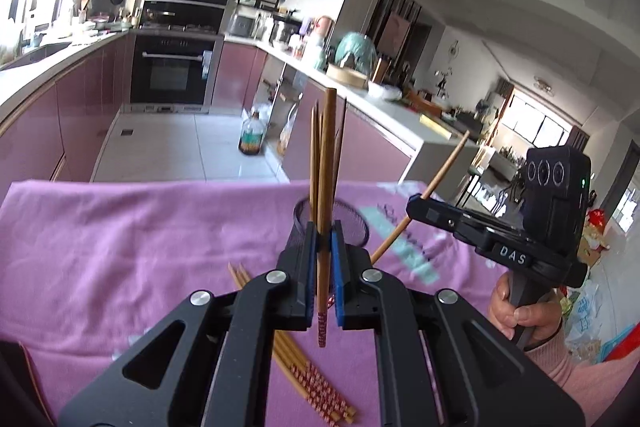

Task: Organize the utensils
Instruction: 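Lower the left tool's chopstick into the cup while the right tool lowers its own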

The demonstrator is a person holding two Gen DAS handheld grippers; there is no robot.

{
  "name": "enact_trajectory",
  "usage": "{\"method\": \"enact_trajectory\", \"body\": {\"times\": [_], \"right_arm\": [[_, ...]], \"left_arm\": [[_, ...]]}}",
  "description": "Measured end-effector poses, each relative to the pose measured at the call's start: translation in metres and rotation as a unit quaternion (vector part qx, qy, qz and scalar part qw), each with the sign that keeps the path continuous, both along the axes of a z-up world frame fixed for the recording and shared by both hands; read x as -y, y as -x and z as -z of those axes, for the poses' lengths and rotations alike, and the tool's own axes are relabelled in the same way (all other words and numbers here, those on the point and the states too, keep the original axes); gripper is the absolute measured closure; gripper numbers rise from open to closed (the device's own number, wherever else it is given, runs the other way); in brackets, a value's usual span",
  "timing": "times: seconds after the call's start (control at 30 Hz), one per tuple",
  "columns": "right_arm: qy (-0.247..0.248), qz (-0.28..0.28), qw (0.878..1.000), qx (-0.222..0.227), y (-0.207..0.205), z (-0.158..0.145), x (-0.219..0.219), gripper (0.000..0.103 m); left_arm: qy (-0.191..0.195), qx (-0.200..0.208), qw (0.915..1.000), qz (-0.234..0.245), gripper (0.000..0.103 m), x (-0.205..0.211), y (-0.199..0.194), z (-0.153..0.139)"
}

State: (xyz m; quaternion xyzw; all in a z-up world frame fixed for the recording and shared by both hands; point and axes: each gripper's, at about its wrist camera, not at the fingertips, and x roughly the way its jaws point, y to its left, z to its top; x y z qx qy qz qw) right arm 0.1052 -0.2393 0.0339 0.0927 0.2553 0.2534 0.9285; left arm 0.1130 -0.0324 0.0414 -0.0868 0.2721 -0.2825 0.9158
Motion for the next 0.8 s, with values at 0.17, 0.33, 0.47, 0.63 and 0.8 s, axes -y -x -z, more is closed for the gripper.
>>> {"method": "enact_trajectory", "body": {"times": [0.17, 0.33, 0.47, 0.63, 0.8], "right_arm": [[0.004, 0.007, 1.000, 0.029, -0.005, -0.020, 0.006, 0.098], [0.006, 0.021, 0.998, 0.058, -0.010, -0.042, 0.015, 0.098], [0.009, 0.033, 0.996, 0.077, -0.015, -0.054, 0.021, 0.098], [0.018, 0.042, 0.996, 0.080, -0.027, -0.054, 0.019, 0.098], [0.034, 0.043, 0.997, 0.063, -0.042, -0.040, 0.016, 0.098]], "left_arm": [[0.009, 0.028, 0.9996, -0.004, 0.095, 0.006, -0.013, -0.024], [0.010, 0.053, 0.9985, -0.008, 0.095, 0.018, -0.024, -0.045], [0.010, 0.065, 0.9978, -0.012, 0.095, 0.027, -0.034, -0.057], [-0.007, 0.065, 0.9977, -0.013, 0.095, 0.043, -0.046, -0.055], [-0.039, 0.039, 0.9984, -0.009, 0.095, 0.060, -0.061, -0.037]]}}
